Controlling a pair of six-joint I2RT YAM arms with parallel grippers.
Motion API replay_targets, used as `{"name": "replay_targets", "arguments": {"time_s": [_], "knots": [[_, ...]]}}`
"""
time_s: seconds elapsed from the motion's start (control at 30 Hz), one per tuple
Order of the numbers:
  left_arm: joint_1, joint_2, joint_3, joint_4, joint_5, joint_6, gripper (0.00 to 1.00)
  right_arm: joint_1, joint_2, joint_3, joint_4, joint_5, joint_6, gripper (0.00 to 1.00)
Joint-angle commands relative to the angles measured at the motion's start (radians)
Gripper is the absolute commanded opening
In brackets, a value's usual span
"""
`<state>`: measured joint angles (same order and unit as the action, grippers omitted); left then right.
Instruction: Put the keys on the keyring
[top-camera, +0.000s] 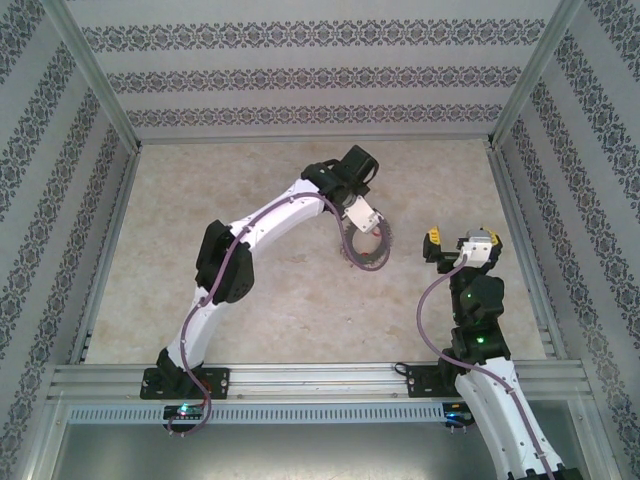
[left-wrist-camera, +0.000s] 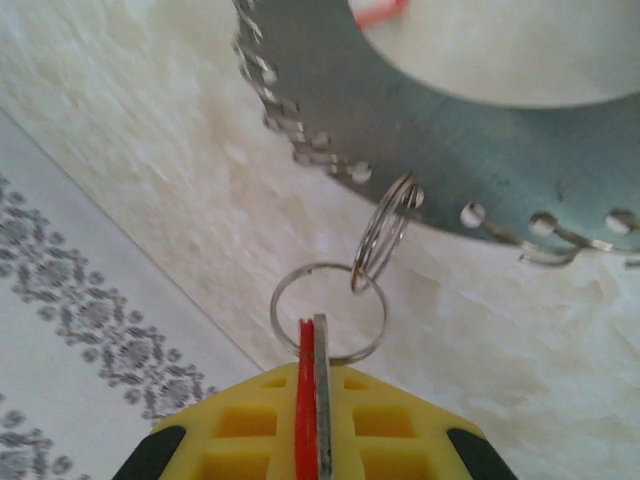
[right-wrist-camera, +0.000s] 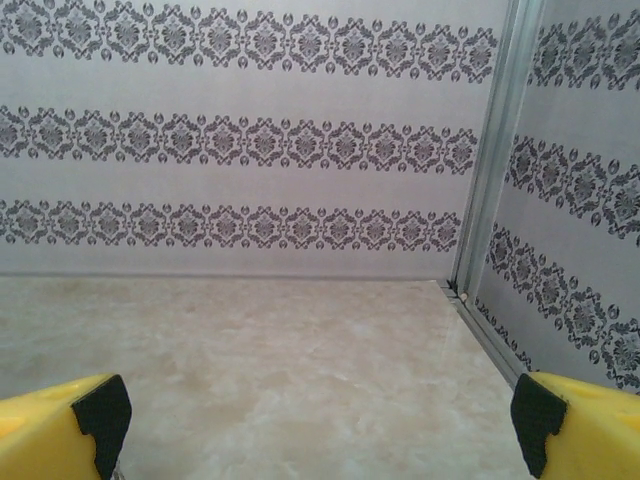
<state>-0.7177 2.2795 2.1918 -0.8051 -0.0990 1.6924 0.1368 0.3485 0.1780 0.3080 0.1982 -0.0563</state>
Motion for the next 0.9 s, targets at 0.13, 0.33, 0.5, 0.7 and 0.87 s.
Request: {"name": "replay_targets", "arguments": {"time_s": [0.13,0.33,0.5,0.7,0.87], "knots": [[0.083,0.072,-0.006,-0.072,0.025,-0.082,0.0,-0.005,-0.008,-0.003,-0.043,-0.066,0.006,0.98],[0.152,0.105,-0.08,-0.068,0.032,-0.16,0.0,-0.003,-0.015,-0.004,-0.075,-0.093,0.006,0.98],[0.198,0.123,-0.156,-0.025,0.042,-0.21,0.01,-0.002,-0.014,-0.014,-0.075,-0.097,0.016,0.98],[0.225,0.132,-0.198,0.003,0.068,-0.3,0.18,-0.003,-0.012,-0.014,-0.075,-0.101,0.017,0.98],[0.243,0.11,-0.204,0.007,0.083,-0.375,0.99,0.0,-0.013,-0.002,-0.087,-0.121,0.006,0.98]]}}
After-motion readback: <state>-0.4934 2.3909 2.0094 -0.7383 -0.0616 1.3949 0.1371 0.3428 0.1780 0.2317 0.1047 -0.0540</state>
